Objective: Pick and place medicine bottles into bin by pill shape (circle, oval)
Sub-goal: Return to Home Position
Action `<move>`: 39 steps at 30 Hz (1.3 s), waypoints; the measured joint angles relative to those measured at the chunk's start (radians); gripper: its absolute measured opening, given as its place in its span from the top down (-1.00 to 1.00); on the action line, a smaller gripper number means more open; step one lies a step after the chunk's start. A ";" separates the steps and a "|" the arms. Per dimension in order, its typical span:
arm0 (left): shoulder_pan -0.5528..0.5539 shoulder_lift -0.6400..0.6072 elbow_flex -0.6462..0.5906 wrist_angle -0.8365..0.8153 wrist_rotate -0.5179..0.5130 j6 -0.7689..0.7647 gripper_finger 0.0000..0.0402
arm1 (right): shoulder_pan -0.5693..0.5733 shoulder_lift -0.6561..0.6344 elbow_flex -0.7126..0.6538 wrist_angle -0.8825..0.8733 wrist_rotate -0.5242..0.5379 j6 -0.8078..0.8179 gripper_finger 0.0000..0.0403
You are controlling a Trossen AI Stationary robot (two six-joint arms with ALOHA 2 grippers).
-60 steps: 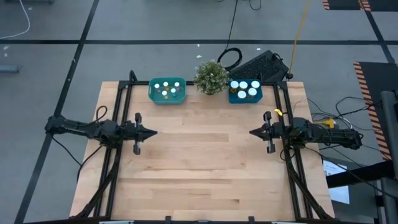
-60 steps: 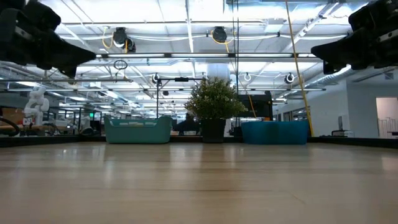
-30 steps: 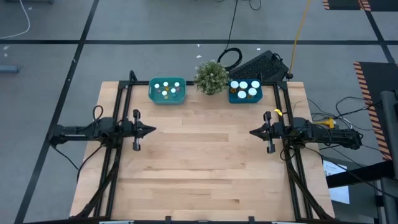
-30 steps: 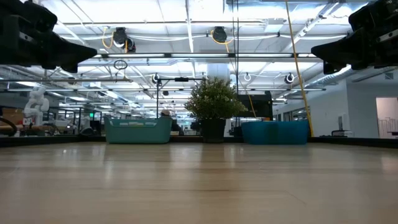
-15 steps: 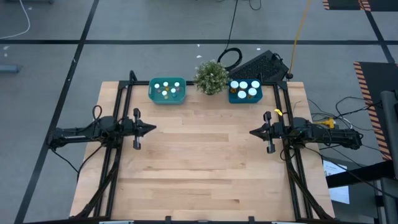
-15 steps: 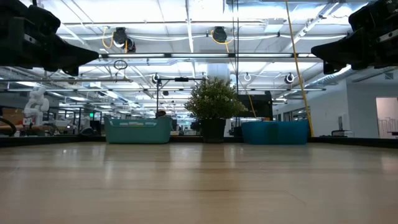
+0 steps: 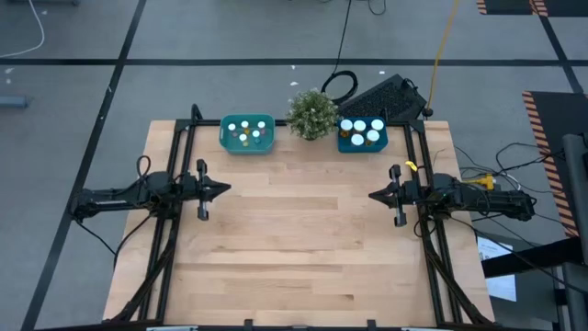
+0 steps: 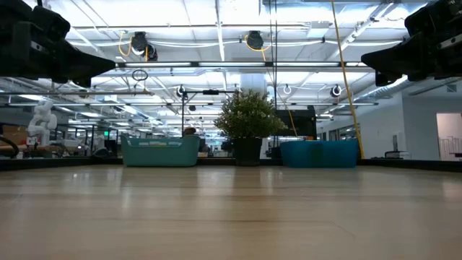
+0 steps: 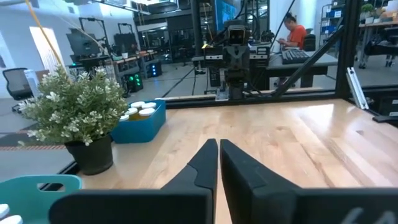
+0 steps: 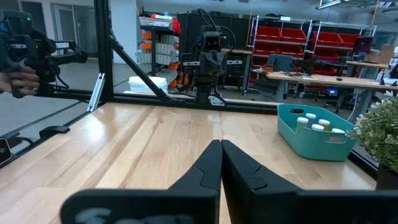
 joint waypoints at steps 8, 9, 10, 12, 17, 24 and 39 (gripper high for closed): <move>0.000 0.000 0.000 0.002 -0.002 -0.008 0.92 | 0.000 0.000 0.000 0.000 0.000 0.000 1.00; 0.000 0.000 0.000 0.002 -0.002 -0.009 0.93 | 0.000 0.000 0.000 0.000 0.000 0.000 1.00; 0.000 0.000 0.000 0.002 -0.003 -0.010 0.94 | 0.000 0.000 0.000 0.000 0.000 0.000 1.00; 0.000 0.000 0.000 0.002 -0.003 -0.009 0.97 | 0.000 0.000 0.000 0.000 0.000 0.000 1.00; 0.000 0.000 0.000 0.002 -0.003 -0.009 0.97 | 0.000 0.000 0.000 0.000 0.000 0.000 1.00; 0.000 0.000 0.000 0.002 -0.003 -0.007 0.84 | 0.000 0.000 0.000 0.000 0.000 0.000 1.00; 0.000 0.000 0.000 0.002 -0.003 -0.009 0.81 | 0.000 0.000 0.000 0.000 0.000 0.000 1.00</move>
